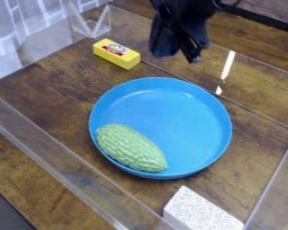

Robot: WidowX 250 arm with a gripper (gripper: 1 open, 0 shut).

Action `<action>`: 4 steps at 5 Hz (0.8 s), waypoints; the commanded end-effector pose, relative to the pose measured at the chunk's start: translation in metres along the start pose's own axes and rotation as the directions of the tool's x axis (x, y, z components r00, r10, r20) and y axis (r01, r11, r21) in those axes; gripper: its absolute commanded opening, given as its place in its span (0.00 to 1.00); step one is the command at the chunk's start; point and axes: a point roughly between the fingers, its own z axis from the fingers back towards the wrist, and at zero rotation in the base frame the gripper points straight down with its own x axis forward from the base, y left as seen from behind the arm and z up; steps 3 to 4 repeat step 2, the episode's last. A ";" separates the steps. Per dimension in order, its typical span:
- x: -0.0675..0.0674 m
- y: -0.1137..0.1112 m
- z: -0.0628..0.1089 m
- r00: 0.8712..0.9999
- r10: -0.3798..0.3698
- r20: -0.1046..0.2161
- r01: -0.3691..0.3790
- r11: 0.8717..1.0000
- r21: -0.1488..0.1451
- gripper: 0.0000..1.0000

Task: Put the green object in the blue tray

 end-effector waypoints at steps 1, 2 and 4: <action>-0.008 0.001 0.036 0.997 0.015 0.081 -0.017 0.999 0.027 0.00; -0.016 -0.015 0.036 0.996 -0.001 0.085 -0.001 1.000 0.031 0.00; -0.016 -0.015 0.036 0.996 -0.001 0.085 -0.001 1.000 0.031 0.00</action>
